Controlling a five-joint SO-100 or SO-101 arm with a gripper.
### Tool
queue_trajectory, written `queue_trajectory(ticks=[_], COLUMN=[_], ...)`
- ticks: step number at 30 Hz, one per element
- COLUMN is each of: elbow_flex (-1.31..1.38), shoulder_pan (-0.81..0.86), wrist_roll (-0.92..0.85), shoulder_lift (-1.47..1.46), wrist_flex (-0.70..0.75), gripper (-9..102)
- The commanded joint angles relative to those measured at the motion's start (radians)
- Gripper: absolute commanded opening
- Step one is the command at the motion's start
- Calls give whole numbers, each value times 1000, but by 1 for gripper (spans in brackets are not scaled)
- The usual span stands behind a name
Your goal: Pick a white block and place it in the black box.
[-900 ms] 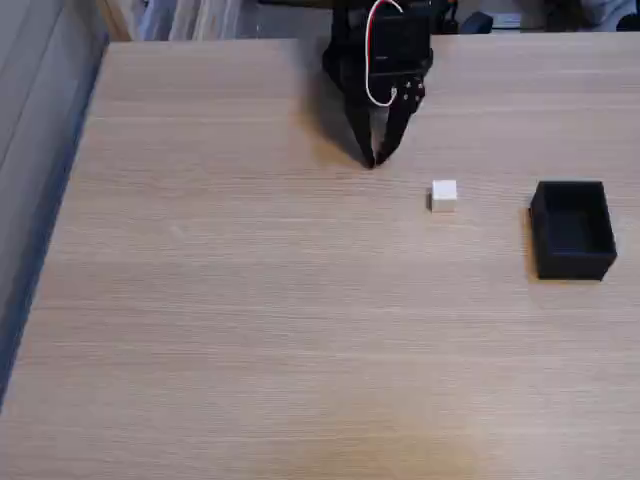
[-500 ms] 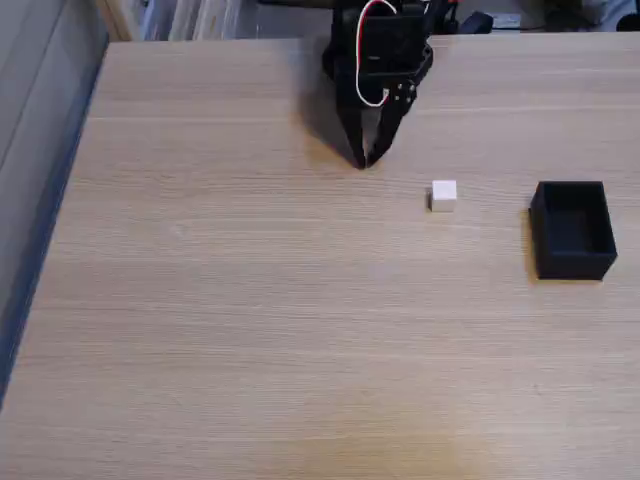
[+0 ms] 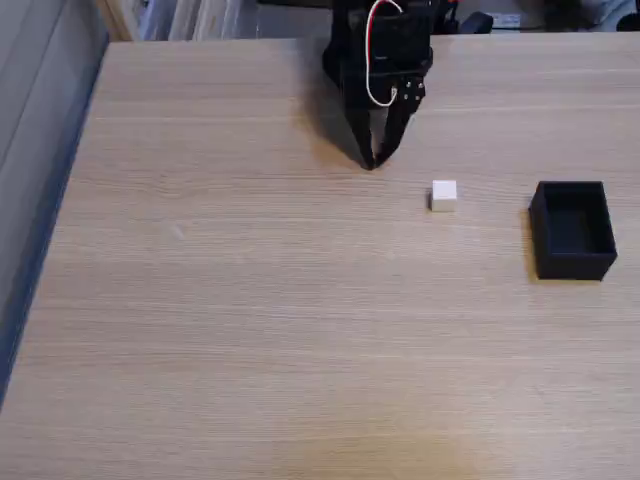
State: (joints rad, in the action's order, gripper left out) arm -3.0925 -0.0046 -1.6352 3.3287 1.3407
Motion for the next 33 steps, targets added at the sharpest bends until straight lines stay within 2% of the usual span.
queue_trajectory(ticks=[1,33], elbow_flex=[-15,-12], shoulder_pan=[2,-9], wrist_roll=[-3,3], shoulder_lift=[3,0], wrist_flex=[2,5], gripper=[0,1])
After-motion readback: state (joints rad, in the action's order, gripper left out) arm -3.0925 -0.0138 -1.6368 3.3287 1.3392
